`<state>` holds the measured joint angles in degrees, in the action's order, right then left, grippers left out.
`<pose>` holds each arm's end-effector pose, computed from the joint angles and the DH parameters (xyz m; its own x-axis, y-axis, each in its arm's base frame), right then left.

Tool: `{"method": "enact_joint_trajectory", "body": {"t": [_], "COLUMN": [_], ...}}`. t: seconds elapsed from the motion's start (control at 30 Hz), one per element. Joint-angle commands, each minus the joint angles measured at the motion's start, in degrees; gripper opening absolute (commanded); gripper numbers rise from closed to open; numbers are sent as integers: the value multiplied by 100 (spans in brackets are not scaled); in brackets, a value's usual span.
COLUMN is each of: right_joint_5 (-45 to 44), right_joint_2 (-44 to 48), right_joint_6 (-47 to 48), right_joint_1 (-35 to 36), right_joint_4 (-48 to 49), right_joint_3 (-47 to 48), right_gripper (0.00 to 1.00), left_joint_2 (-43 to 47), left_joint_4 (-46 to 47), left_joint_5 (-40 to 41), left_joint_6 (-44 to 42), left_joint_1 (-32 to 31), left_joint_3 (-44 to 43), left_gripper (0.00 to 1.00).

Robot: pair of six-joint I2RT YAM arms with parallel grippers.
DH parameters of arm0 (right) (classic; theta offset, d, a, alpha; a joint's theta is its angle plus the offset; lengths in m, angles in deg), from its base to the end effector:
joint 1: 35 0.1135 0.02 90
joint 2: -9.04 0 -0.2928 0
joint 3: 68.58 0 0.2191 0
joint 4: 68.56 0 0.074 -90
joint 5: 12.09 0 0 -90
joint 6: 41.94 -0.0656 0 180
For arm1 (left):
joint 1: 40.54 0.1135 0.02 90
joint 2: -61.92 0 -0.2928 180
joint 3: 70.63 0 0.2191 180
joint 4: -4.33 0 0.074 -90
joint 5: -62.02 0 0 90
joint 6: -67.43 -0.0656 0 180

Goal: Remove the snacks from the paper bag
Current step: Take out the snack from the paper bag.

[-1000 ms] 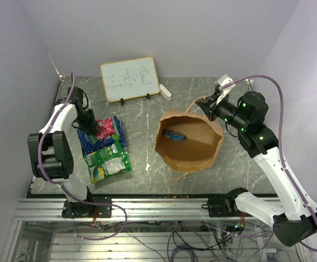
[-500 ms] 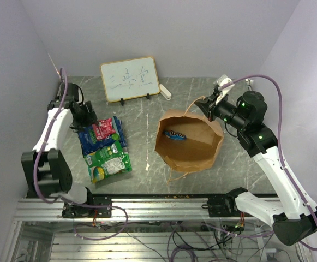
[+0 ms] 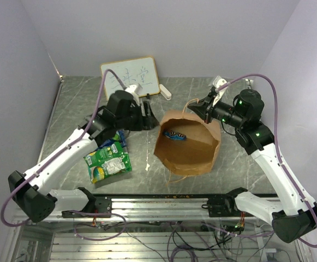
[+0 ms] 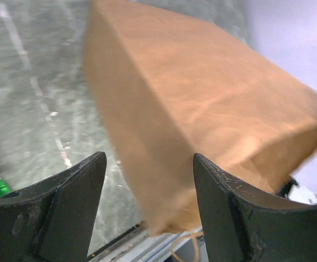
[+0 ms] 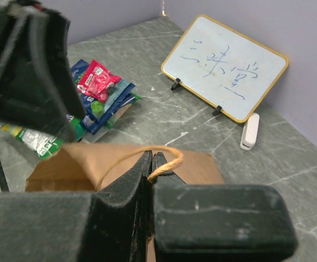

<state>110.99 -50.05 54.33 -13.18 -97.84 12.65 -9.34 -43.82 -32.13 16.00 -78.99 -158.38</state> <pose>0.1728 0.1078 0.4313 -0.0258 -0.1089 -0.9937 -0.8220 0.5681 -0.0409 0.1965 -0.1621 0.3798 -0.7381 -0.2079 -0.6418 0.2663 0.7842 -0.5604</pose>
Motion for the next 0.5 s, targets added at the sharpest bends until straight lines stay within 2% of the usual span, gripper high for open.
{"method": "enact_joint_trajectory", "body": {"t": [0.0, 0.07, 0.13, 0.2, 0.47], "right_joint_5": [278, 275, 278, 262, 243], "right_joint_2": [2, 7, 12, 4, 8], "right_joint_6": [-40, -37, -13, 12, 32], "right_joint_1": [-12, -12, -12, -12, -12], "right_joint_4": [196, 188, 164, 133, 93], "right_joint_3": [-39, -48, -33, -11, 24], "right_gripper": [0, 0, 0, 0, 0], "left_joint_2": [497, 631, 596, 429, -520], "left_joint_4": [714, 958, 1154, 893, 931], "left_joint_5": [1006, 1182, 970, 1202, 1810], "left_joint_6": [-79, -265, -604, -885, -2518], "left_joint_1": [-1155, -1521, -1779, -2147, -3500], "left_joint_3": [-146, 14, 84, -149, -790], "left_gripper": [75, 76, 74, 73, 70]}}
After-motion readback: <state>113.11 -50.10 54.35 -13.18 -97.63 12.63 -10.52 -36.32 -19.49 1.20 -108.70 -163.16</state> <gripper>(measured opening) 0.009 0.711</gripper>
